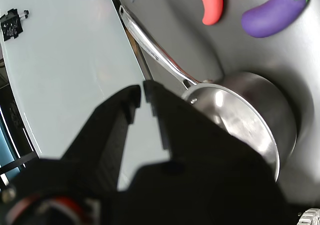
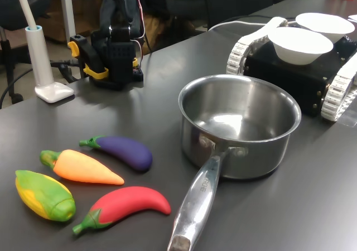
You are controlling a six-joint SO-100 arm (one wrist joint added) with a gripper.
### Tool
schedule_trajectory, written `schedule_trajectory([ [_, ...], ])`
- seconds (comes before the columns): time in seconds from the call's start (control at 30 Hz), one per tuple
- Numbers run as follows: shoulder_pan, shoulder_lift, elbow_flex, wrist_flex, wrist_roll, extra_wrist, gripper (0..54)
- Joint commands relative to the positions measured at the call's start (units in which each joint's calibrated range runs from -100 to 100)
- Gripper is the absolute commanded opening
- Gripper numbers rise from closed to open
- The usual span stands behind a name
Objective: Pick up the chilli and place them in the pan
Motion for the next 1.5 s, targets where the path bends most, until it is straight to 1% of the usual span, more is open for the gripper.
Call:
schedule_trajectory([
  [0.0,2.2,4.0,-7.7,-3.6,0.4,-0.5,0.2],
  [0.23,2.5,9.3,-12.2,-3.5,0.1,-0.7,0.2],
  [0.27,2.7,10.1,-12.9,-3.5,0.1,-0.9,0.2],
  [0.37,4.6,12.9,-15.2,-3.1,0.2,-2.9,1.8],
  [0.6,7.5,18.7,-18.7,-3.3,0.6,-3.8,2.1],
  [0.97,9.2,27.2,-23.8,-4.1,1.6,-3.9,3.0],
  [1.23,9.0,31.1,-23.6,-4.7,3.6,-3.9,7.5],
  [1.37,8.6,34.3,-26.1,-3.8,4.8,-3.9,13.4],
  [1.47,8.6,36.3,-27.9,-2.9,5.4,-3.9,16.6],
])
